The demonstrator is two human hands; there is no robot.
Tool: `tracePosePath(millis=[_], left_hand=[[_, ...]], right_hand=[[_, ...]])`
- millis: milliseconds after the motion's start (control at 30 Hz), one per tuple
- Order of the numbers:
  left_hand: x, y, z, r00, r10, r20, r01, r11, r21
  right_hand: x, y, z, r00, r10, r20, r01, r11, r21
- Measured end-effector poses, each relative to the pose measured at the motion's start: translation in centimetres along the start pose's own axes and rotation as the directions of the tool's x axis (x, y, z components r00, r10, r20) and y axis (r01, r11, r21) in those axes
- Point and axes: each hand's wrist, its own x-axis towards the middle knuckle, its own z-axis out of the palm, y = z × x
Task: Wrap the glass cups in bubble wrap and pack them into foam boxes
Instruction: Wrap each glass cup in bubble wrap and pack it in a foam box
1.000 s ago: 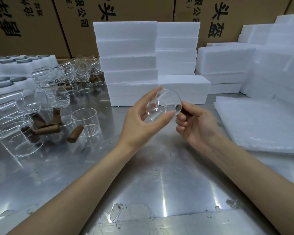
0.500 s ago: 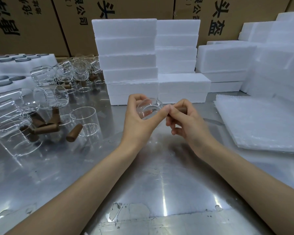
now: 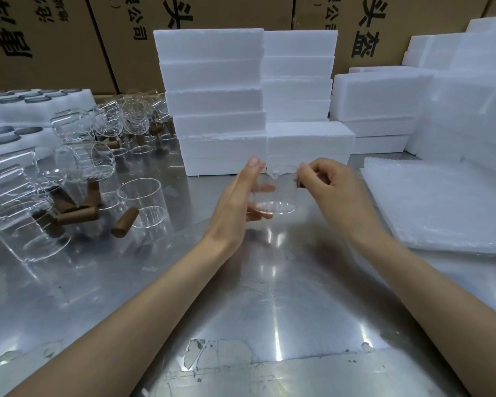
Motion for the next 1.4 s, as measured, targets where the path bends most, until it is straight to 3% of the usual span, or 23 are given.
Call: tracePosePath(millis=[100, 233, 433, 567, 667, 767, 900, 1133, 1400], left_hand=[[0.0, -0.3, 0.1, 0.996, 0.084, 0.022, -0.086, 0.99, 0.113], [-0.2, -0.6, 0.2, 0.979, 0.197, 0.051, -0.204, 0.934, 0.294], [0.4, -0.7, -0.2, 0.982, 0.186, -0.022, -0.16, 0.893, 0.42], [0.5, -0.8, 0.0, 0.979, 0.194, -0.057, -0.145, 0.871, 0.47], [0.3, -0.7, 0.1, 0.964, 0.235, -0.127, -0.129, 0.826, 0.549], [-0.3, 0.0, 0.3, 0.943, 0.324, -0.076, -0.245, 0.829, 0.502], [-0.8, 0.6, 0.6, 0.856, 0.516, 0.003, -0.47, 0.778, 0.418], [-0.6, 0.5, 1.3, 0.924, 0.367, -0.109, -0.339, 0.916, 0.215], [0.0, 1.1, 0.4, 0.956, 0.209, -0.206, -0.217, 0.976, -0.017]], right_hand=[[0.7, 0.2, -0.7, 0.982, 0.185, 0.03, -0.188, 0.976, 0.11], [0.8, 0.0, -1.2, 0.888, 0.416, 0.195, -0.453, 0.862, 0.226], [0.1, 0.3, -0.5, 0.949, 0.24, 0.205, -0.233, 0.971, -0.059], [0.0, 0.4, 0.1, 0.967, 0.16, 0.197, -0.152, 0.987, -0.051], [0.1, 0.4, 0.2, 0.952, 0.181, 0.245, -0.177, 0.983, -0.04], [0.0, 0.2, 0.3, 0.933, 0.213, 0.289, -0.228, 0.974, 0.018], [0.0, 0.0, 0.5, 0.935, 0.199, 0.292, -0.221, 0.974, 0.042], [-0.5, 0.0, 0.7, 0.967, 0.135, 0.218, -0.134, 0.991, -0.017], [-0.9, -0.3, 1.1, 0.973, 0.103, 0.207, -0.1, 0.995, -0.027]])
